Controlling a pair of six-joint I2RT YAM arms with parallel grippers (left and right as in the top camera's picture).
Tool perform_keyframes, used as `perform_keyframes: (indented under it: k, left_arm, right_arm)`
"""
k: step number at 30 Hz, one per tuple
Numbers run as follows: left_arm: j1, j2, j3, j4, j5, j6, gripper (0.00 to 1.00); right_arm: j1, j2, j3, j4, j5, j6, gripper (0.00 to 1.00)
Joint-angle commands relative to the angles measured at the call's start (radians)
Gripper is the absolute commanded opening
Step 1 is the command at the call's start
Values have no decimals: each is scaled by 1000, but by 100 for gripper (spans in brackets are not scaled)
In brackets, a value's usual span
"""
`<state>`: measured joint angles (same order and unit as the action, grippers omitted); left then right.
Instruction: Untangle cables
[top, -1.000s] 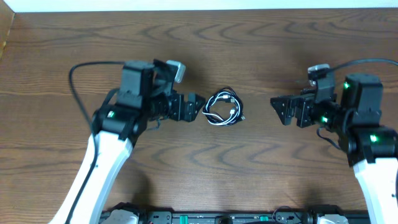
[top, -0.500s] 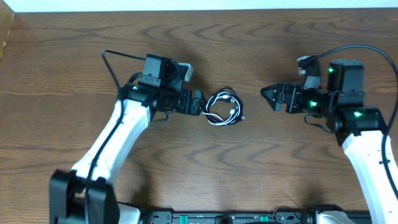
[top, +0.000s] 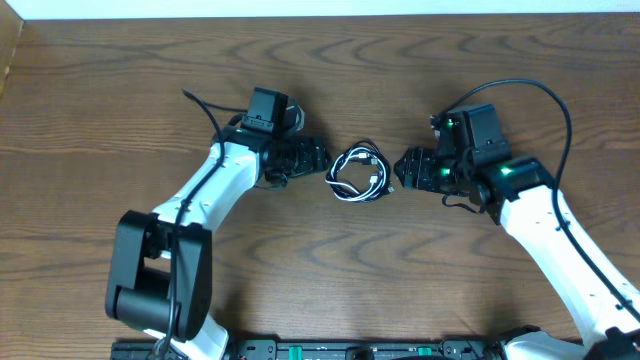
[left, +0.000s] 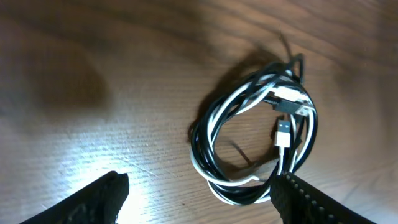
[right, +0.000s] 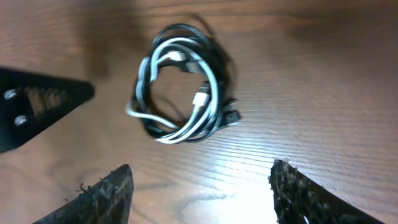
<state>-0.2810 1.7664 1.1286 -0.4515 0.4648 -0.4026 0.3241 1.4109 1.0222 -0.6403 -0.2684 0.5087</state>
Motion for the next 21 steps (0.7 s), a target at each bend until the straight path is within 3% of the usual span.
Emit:
perform_keyframes:
  k: [1,7,10,15,21]
  left_arm:
    - [-31,38,14,-8,-2,-270,74]
    - [-92,43,6,-10,22,-410,50]
    - [-115,43,6,-19,22,-455,44]
    - [-139,44,-4,-27,15,-477,43]
    - [-141,44,-19,-36,-128,-554,43]
  right_arm:
    - [5,36,18,-6,86,125,63]
    - [5,68,18,-40,98,127,61]
    - [5,68,18,-67,119,127,60]
    - [5,68,18,-94,152,127,60]
    - [5,68,18,-99,154,127,59]
